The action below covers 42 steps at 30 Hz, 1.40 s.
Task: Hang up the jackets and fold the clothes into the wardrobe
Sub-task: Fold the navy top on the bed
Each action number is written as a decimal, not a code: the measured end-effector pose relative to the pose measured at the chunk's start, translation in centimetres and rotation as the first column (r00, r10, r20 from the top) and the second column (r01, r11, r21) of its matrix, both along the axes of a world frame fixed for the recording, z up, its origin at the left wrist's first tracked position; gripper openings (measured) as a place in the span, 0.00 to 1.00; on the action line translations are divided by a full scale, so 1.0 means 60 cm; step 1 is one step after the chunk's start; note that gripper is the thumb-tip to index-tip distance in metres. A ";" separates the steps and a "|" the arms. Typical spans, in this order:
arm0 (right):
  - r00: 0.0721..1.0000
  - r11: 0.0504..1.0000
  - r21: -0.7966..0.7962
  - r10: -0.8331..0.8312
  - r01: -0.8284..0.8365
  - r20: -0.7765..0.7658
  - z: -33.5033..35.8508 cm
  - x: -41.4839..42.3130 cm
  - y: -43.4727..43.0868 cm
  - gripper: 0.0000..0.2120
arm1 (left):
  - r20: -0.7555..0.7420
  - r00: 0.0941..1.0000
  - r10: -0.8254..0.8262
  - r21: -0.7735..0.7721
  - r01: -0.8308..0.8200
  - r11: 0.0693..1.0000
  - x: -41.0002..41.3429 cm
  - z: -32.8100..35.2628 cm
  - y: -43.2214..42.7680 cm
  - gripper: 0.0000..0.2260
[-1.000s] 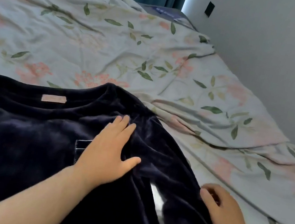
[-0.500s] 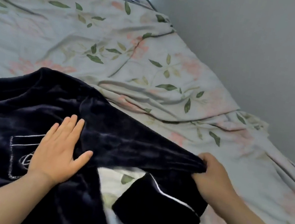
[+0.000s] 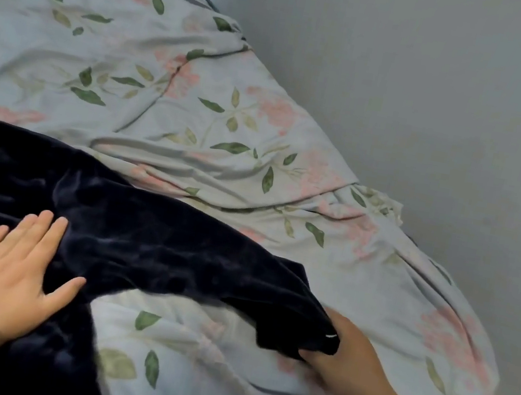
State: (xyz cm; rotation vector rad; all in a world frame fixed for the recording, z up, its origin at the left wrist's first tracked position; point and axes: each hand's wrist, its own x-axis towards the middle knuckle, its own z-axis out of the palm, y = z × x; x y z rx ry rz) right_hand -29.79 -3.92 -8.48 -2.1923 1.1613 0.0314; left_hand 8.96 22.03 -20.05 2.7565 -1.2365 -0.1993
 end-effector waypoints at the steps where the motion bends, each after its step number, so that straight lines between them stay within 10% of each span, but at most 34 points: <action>1: 1.000 1.000 -0.027 0.009 -0.009 0.001 -0.005 -0.005 -0.011 0.13 | -0.006 1.000 0.003 0.003 -0.003 1.000 0.008 -0.013 -0.001 0.44; 8: 0.987 0.666 -0.728 0.103 -0.160 -0.122 0.028 -0.052 -0.098 0.25 | -0.077 0.997 -0.018 -0.065 0.013 0.998 0.025 -0.067 -0.001 0.45; 12: 0.822 0.810 -0.309 0.327 -0.498 -0.466 -0.022 -0.090 -0.012 0.32 | -0.072 0.997 -0.017 -0.054 0.013 0.998 0.005 -0.026 -0.011 0.45; 16: 0.995 0.891 -0.449 0.030 -0.072 -0.099 -0.007 -0.036 -0.050 0.16 | -0.033 0.999 0.006 -0.046 -0.007 0.999 -0.012 0.005 -0.014 0.44; 22: 0.942 0.977 -0.073 -0.211 0.199 -0.261 -0.035 0.028 -0.116 0.36 | -0.029 0.996 0.080 -0.124 -0.083 0.989 -0.038 0.066 -0.022 0.44; 27: 0.874 0.924 -0.364 -0.076 -0.120 -0.481 -0.074 0.022 -0.118 0.27 | 0.208 0.947 -0.245 -0.196 0.285 0.938 -0.102 0.124 -0.157 0.43; 33: 0.883 0.881 -0.099 -0.467 0.462 -0.039 -0.081 -0.006 -0.182 0.20 | -0.150 0.948 -0.282 0.127 0.301 0.945 -0.124 0.060 -0.231 0.61; 39: 0.939 0.916 0.204 -0.335 0.344 -0.082 -0.039 0.000 -0.167 0.17 | -0.269 0.929 -0.253 0.249 0.321 0.914 -0.119 0.077 -0.255 0.62; 42: 0.986 0.844 0.511 -0.164 0.163 -0.043 0.049 0.025 -0.113 0.11 | -0.460 0.875 -0.153 -0.009 0.168 0.986 -0.138 0.122 -0.222 0.51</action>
